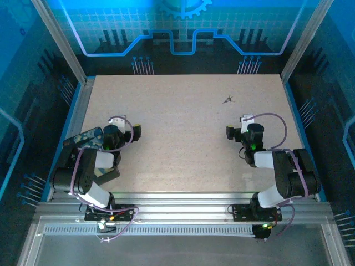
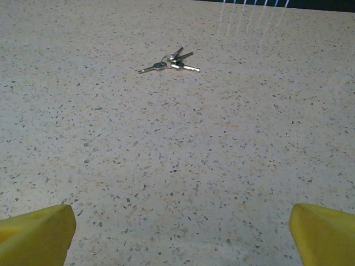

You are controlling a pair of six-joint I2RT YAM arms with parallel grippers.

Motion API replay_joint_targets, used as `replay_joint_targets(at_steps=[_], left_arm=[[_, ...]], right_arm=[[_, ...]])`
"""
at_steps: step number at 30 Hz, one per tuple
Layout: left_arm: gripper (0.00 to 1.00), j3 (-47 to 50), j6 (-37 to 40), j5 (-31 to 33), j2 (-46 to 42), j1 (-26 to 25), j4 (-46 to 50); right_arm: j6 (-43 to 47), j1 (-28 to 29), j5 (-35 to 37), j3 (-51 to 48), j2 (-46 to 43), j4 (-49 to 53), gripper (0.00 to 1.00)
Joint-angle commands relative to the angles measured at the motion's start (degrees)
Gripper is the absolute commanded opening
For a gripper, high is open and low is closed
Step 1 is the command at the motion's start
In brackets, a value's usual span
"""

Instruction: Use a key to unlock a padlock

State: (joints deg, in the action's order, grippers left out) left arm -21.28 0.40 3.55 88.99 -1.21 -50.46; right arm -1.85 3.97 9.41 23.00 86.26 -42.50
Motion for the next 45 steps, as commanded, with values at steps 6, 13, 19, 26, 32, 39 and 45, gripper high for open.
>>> replay_joint_targets(at_steps=[6,13,19,26,32,39,45], left_arm=[[0.99,-1.05,0.43,-0.55,-0.47,0.69,-0.96],[0.99,-1.05,0.39,-0.48,-0.46,0.74,-0.86],[0.99,-1.19,0.21,-0.71,-0.43,0.84,-0.7],[0.99,-4.71,-1.16,0.74,-5.01,1.87,9.59],[0.99,-22.31,-10.35,17.71,-12.18,1.42,43.44],[0.99,-43.18,-33.48,30.41,-8.09,4.73,91.3],[0.99,-42.67,-33.79,23.14,-8.51,6.53,98.72]], right_arm=[[0.86,0.18,-0.09,0.95,-0.08,-2.32,1.0],[0.86,0.23,-0.06,0.96,-0.08,-2.32,1.0],[0.87,0.18,-0.01,0.91,-0.13,-2.32,1.0],[0.6,-0.19,-0.26,4.5,-2.22,5.31,1.0],[-4.43,-0.26,0.04,19.14,-4.45,34.39,0.94],[-4.31,6.58,1.98,29.44,-1.47,48.4,0.92],[-6.21,9.67,-0.22,33.45,0.05,55.76,0.88]])
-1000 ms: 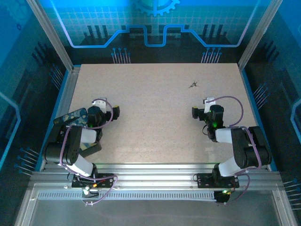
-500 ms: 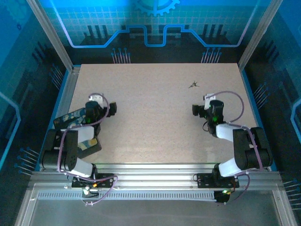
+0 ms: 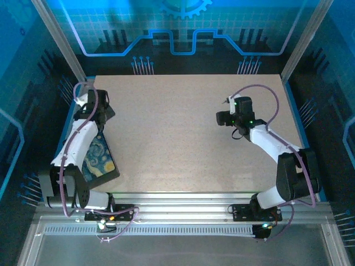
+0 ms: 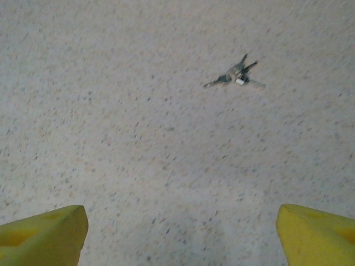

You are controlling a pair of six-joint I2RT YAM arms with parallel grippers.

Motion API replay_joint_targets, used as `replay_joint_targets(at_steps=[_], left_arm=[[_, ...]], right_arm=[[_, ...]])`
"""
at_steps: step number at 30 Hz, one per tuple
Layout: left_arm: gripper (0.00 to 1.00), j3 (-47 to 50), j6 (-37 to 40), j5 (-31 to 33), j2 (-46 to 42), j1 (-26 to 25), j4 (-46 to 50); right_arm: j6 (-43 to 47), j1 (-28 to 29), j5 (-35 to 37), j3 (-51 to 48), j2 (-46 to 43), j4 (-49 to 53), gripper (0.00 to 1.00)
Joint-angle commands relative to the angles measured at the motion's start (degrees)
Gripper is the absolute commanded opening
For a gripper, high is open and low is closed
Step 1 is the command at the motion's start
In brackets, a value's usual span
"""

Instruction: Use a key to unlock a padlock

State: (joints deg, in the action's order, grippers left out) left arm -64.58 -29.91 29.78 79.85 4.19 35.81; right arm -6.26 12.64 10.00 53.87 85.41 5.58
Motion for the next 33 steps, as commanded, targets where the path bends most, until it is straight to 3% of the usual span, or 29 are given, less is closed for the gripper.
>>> replay_joint_targets(at_steps=[1,9,16,26,33], left_arm=[[0.99,0.79,-3.57,-5.08,0.95,1.68,13.36],[0.99,4.78,0.85,-17.96,2.62,2.22,12.8],[0.99,5.98,2.74,-21.77,5.61,-1.78,11.01],[0.98,1.65,1.26,-29.05,13.51,-16.03,5.21],[0.99,-13.41,0.09,-30.86,26.17,-29.74,5.31]], right_arm=[[-2.11,1.3,-1.09,2.79,0.77,8.55,0.88],[-2.71,1.67,-1.92,2.3,-3.78,11.24,0.88],[-3.56,1.48,-0.43,2.45,-7.27,11.38,0.88],[-4.54,1.25,-0.34,1.81,-9.92,12.65,0.88],[-5.87,0.44,-2.32,1.51,-9.65,13.31,0.88]])
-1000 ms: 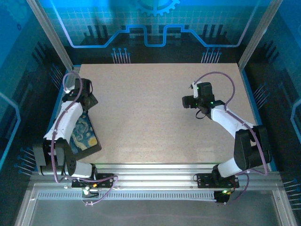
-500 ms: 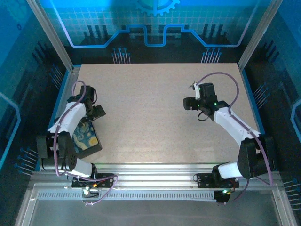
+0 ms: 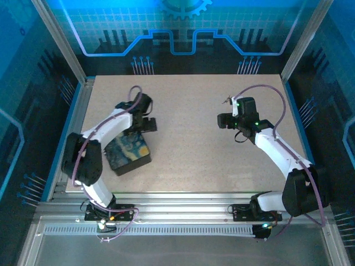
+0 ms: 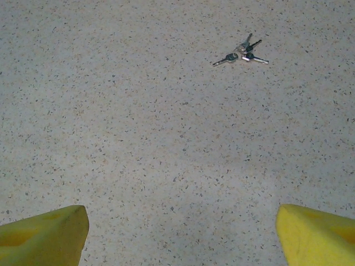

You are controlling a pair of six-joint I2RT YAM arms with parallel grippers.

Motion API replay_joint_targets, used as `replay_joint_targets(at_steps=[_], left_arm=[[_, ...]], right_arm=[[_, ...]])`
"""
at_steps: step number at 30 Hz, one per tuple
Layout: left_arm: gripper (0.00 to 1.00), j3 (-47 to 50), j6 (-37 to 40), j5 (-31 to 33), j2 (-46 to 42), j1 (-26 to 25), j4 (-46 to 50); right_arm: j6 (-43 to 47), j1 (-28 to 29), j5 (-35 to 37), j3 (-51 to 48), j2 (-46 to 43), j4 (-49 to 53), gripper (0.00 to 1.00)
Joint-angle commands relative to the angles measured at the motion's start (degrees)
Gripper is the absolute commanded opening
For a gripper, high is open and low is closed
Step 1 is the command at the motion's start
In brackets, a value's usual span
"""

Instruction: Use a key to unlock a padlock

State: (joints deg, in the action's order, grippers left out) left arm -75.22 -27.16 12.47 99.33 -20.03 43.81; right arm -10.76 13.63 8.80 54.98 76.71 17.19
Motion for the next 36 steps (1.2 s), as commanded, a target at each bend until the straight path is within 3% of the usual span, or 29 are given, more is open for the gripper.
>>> replay_joint_targets(at_steps=[1,5,11,14,18,22,28,33,36], left_arm=[[0.99,-5.13,-3.0,-13.9,8.35,-6.9,-2.58],[0.99,-16.75,-2.93,-14.68,13.7,-11.31,-0.14],[0.99,-27.97,3.1,-7.6,11.85,-10.62,8.47],[0.99,-26.25,3.83,-3.08,7.38,-7.82,11.9],[0.99,-15.15,1.45,0.49,-0.78,-2.92,14.55],[0.99,-0.28,0.94,-3.3,-10.24,-1.75,12.44],[0.99,13.69,-2.08,-17.79,-20.54,-3.6,4.54],[0.99,15.44,-7.2,-24.17,-17.39,-7.85,-4.92],[0.99,12.89,-8.21,-23.59,-12.29,-10.65,-7.43]], right_arm=[[-1.36,-0.59,-1.69,0.32,-0.88,1.71,0.88],[-1.68,-0.54,-3.84,-0.7,-1.61,1.53,0.88],[-2.16,-0.7,-5.63,-1.08,-2.77,2.65,0.88],[-2.37,-0.66,-6.37,-1.32,-3.01,2.9,0.88],[-3.16,-0.66,-8.01,-1.37,-2.84,3.2,0.88],[-4.32,-0.49,-10.98,-1.14,-2.11,3.26,0.88],[-6.27,0.47,-11.55,0.2,0.25,3.54,0.88],[-8.08,0.45,-10.66,1.09,0.66,5.18,0.88],[-8.18,0.29,-10.21,1.58,0.1,7.07,0.88]])
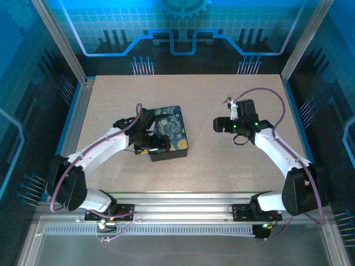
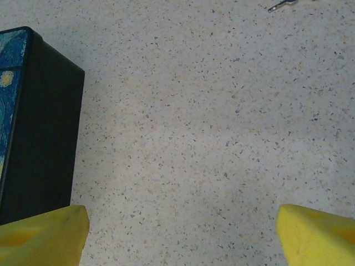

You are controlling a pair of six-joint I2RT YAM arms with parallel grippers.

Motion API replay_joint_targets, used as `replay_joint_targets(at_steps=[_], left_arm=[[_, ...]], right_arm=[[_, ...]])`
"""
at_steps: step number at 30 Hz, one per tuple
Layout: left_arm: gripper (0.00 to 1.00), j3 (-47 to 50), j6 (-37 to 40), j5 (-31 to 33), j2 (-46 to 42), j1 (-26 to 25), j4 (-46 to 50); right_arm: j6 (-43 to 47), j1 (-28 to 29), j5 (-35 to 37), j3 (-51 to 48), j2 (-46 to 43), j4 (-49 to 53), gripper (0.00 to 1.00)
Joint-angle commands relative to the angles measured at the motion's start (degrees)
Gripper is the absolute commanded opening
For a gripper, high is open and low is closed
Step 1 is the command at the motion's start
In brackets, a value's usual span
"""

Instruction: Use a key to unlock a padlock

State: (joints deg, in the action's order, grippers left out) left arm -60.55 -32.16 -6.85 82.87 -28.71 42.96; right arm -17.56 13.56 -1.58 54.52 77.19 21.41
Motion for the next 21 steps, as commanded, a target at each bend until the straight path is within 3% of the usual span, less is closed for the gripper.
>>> replay_joint_targets(at_steps=[1,8,14,17,21], left_arm=[[0.99,-2.79,-3.42,-4.5,5.68,-2.76,-7.11],[0.99,-15.29,-7.41,-4.26,17.77,-9.76,-13.07],[0.99,-31.26,-10.05,-2.63,29.94,-10.49,-14.31],[0.99,-35.71,-7.15,-3.16,29.94,-10.24,-11.65],[0.99,-34.76,-3.96,-2.66,24.15,-8.27,-9.68]], right_arm=[[-1.27,0.23,0.19,2.14,-0.67,3.48,0.88],[-2.58,-2.74,-1.27,1.58,-3.04,8.0,0.89],[-9.04,-6.73,-7.2,0.8,-2.6,6.58,0.87],[-13.4,-7.09,-11.32,0.96,-0.21,4.18,0.84],[-20.57,-6.68,-16.17,0.05,4.0,-3.12,0.81]])
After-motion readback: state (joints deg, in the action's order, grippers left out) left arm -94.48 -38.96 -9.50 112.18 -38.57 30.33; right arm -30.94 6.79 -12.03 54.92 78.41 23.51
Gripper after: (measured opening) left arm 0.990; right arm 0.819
